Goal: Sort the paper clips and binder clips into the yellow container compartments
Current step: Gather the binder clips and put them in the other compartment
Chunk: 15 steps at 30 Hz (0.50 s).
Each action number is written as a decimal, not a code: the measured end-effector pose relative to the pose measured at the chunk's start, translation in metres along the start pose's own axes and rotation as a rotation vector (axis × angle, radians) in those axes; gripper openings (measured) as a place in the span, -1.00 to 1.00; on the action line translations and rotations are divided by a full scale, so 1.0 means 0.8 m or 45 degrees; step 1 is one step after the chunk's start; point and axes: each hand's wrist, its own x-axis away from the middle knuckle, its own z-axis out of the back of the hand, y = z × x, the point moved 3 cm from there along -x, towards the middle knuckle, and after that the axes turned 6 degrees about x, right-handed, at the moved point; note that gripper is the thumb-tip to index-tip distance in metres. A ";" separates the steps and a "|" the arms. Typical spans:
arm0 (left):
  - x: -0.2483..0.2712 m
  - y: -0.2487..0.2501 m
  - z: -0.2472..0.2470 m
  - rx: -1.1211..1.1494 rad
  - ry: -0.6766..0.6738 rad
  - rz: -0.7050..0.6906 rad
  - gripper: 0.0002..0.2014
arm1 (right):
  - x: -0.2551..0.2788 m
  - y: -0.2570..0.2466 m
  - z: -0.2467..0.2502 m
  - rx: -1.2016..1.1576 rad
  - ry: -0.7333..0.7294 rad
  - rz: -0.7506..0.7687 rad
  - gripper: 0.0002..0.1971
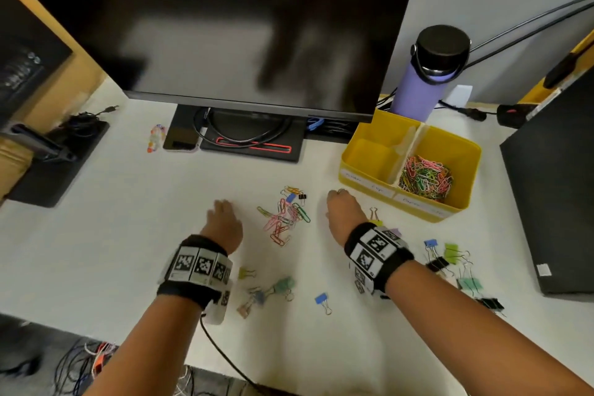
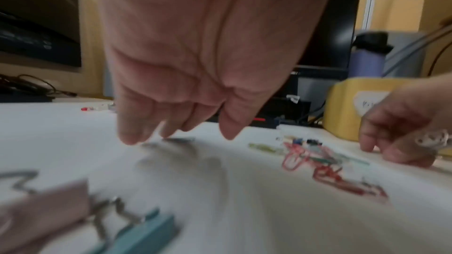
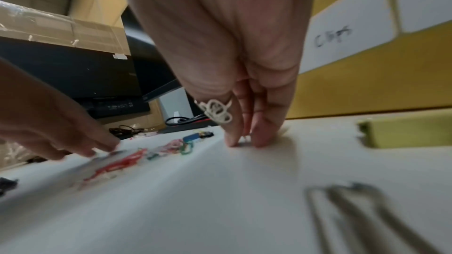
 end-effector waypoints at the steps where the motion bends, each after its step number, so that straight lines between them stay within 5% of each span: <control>1: -0.002 0.001 -0.003 0.021 -0.029 0.007 -0.52 | -0.002 -0.005 -0.001 -0.012 -0.001 0.011 -0.73; 6: -0.004 0.004 -0.043 -0.117 -0.155 -0.265 -0.43 | -0.025 -0.031 0.016 -0.159 0.245 0.237 -0.73; 15: -0.004 -0.001 -0.050 -0.139 -0.211 -0.394 -0.38 | -0.060 -0.055 0.011 -0.178 -0.037 0.427 -0.75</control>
